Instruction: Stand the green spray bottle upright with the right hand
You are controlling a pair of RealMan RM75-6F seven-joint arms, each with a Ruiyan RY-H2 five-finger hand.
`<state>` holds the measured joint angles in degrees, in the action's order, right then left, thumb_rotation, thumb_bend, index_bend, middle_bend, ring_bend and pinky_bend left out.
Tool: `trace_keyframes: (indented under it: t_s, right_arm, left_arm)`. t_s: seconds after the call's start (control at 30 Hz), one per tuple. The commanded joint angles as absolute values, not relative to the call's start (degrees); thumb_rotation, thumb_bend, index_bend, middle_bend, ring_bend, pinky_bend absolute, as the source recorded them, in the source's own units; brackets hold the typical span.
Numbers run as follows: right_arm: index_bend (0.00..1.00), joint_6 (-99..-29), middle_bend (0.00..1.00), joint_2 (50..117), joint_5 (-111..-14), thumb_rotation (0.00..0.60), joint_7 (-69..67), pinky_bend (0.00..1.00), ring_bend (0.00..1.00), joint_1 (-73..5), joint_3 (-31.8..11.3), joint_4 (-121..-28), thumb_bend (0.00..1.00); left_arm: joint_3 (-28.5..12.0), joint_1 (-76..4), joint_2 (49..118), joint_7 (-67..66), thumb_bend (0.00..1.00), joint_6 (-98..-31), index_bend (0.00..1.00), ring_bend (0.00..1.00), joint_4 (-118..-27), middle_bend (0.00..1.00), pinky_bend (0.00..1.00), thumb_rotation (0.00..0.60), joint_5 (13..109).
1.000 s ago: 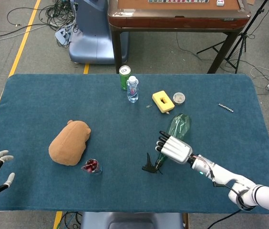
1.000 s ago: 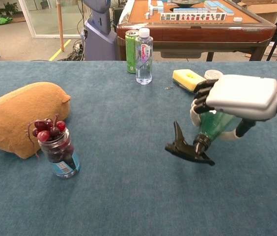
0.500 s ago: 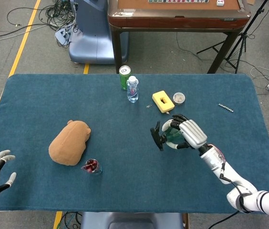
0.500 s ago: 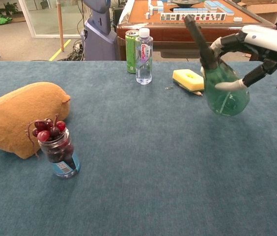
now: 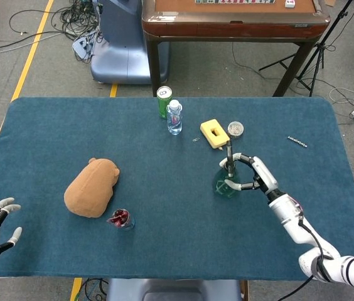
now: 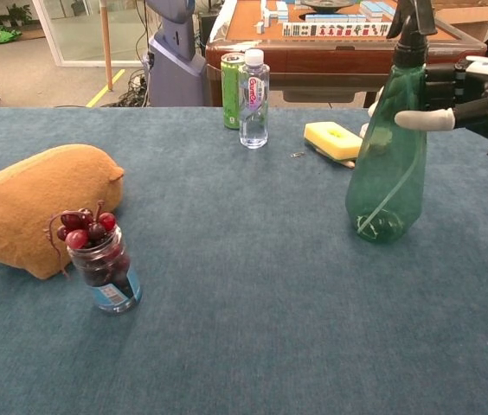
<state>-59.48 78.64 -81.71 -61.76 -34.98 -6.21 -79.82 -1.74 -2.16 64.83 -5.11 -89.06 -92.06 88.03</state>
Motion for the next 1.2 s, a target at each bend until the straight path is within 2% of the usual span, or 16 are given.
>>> trace_keyframes:
  t_s: [0.03, 0.23, 0.4, 0.53, 0.73, 1.07, 1.2]
  right_arm:
    - [0.66, -57.8, 0.41, 78.9, -81.6, 0.6, -63.6, 0.18, 0.27, -35.2, -6.8, -78.9, 0.48]
    - [0.63, -56.1, 0.36, 78.0, -82.9, 0.6, -67.1, 0.18, 0.24, -35.7, -6.9, -77.9, 0.46]
    - [0.5, -56.1, 0.3, 77.1, -84.7, 0.6, -71.1, 0.17, 0.18, -35.6, -6.4, -77.5, 0.29]
    - [0.38, -56.2, 0.26, 76.3, -86.2, 0.6, -72.8, 0.13, 0.15, -35.7, -5.8, -76.8, 0.24]
    - [0.31, -57.2, 0.2, 75.6, -87.5, 0.6, -74.3, 0.07, 0.12, -35.6, -5.4, -76.1, 0.11]
    - [0.21, -58.9, 0.15, 72.9, -88.6, 0.6, -68.9, 0.02, 0.07, -34.7, -4.4, -76.4, 0.08]
    - [0.21, -59.0, 0.14, 71.7, -88.0, 0.6, -66.2, 0.02, 0.07, -34.3, -4.2, -77.6, 0.08]
  left_arm:
    - [-1.7, -2.1, 64.8, -5.2, 0.33, -89.0, 0.33, 0.21, -92.1, 0.23, 0.25, 0.6, 88.0]
    - [-1.7, -2.1, 64.9, -5.1, 0.33, -89.0, 0.33, 0.21, -92.0, 0.23, 0.25, 0.6, 87.9]
    - [-1.8, -2.2, 65.0, -5.0, 0.33, -88.8, 0.33, 0.21, -91.7, 0.23, 0.25, 0.6, 87.8]
    - [-1.8, -2.4, 65.1, -5.2, 0.33, -88.4, 0.33, 0.21, -91.6, 0.23, 0.25, 0.6, 87.5]
    - [-1.9, -2.6, 65.1, -5.6, 0.33, -88.4, 0.33, 0.21, -92.0, 0.23, 0.25, 0.6, 87.8]
    - [-2.2, -3.1, 65.0, -6.2, 0.33, -88.1, 0.33, 0.21, -92.5, 0.23, 0.25, 0.6, 87.8]
    - [-2.2, -3.5, 65.1, -6.4, 0.33, -87.8, 0.33, 0.21, -92.6, 0.23, 0.25, 0.6, 88.0]
